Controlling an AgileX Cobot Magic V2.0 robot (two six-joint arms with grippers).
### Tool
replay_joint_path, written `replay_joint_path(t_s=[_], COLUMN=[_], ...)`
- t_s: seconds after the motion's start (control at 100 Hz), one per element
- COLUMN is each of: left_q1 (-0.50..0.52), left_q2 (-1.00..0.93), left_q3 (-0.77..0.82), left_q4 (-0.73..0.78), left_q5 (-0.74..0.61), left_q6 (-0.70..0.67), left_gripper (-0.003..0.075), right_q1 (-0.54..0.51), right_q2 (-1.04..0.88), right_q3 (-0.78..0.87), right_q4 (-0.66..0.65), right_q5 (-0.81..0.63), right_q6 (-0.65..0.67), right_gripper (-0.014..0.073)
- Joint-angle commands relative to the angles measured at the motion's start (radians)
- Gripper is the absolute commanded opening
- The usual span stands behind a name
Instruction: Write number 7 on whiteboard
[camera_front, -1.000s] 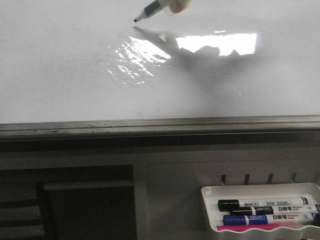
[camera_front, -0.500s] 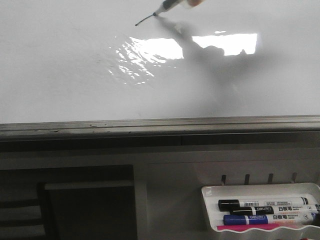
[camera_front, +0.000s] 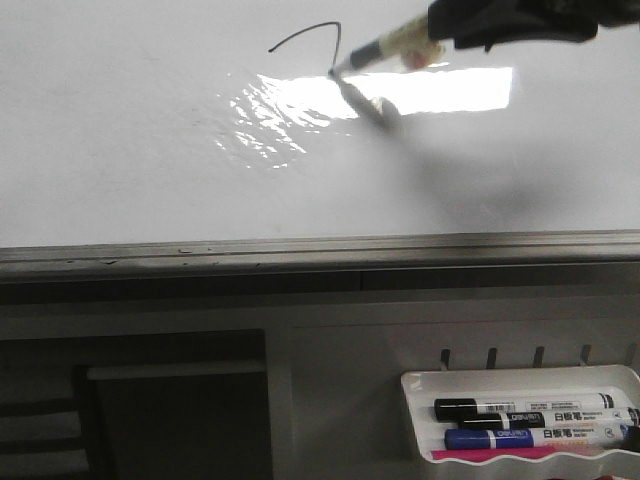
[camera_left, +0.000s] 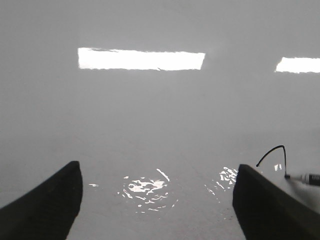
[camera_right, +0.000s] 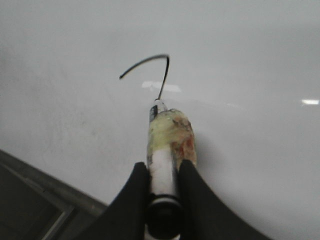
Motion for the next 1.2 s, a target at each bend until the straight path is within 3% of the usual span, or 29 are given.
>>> replay_joint_path(t_s=[0.0, 0.15, 0.24, 0.33, 0.51, 0.71, 0.89, 1.19], left_q1=[0.002, 0.002, 0.002, -0.003, -0.003, -0.009, -0.182, -0.490], left_q2=[-0.004, -0.004, -0.004, 0.003, 0.073, 0.200, 0.298, 0.436], left_q3=[-0.028, -0.028, -0.030, -0.032, -0.050, -0.107, -0.166, -0.245], left_q4=[-0.015, -0.015, -0.015, -0.015, -0.030, -0.053, -0.006, 0.179], left_q5=[-0.016, 0.022, 0.092, 0.179, 0.446, 0.672, 0.652, 0.420], left_q6=[-0.009, -0.009, -0.007, 0.041, 0.176, 0.293, 0.370, 0.377], left_gripper=[0.0564, 0.0564, 0.0564, 0.0564, 0.0564, 0.0564, 0.0564, 0.0564], right_q1=[-0.012, -0.012, -0.012, -0.012, -0.012, -0.012, -0.012, -0.012], right_q2=[-0.020, -0.083, -0.145, -0.190, -0.188, -0.180, -0.168, -0.147], right_q3=[0.042, 0.083, 0.081, 0.079, 0.000, -0.122, -0.212, -0.266], right_q4=[0.009, 0.005, -0.055, -0.195, -0.613, -0.764, -0.884, -0.933], right_q5=[0.023, 0.154, 0.198, 0.220, 0.388, 0.501, 0.567, 0.613], right_q6=[0.029, 0.054, 0.142, 0.296, 0.677, 0.829, 0.912, 0.942], right_gripper=[-0.0060, -0.0060, -0.0060, -0.0060, -0.0060, -0.0060, -0.0060, -0.0060])
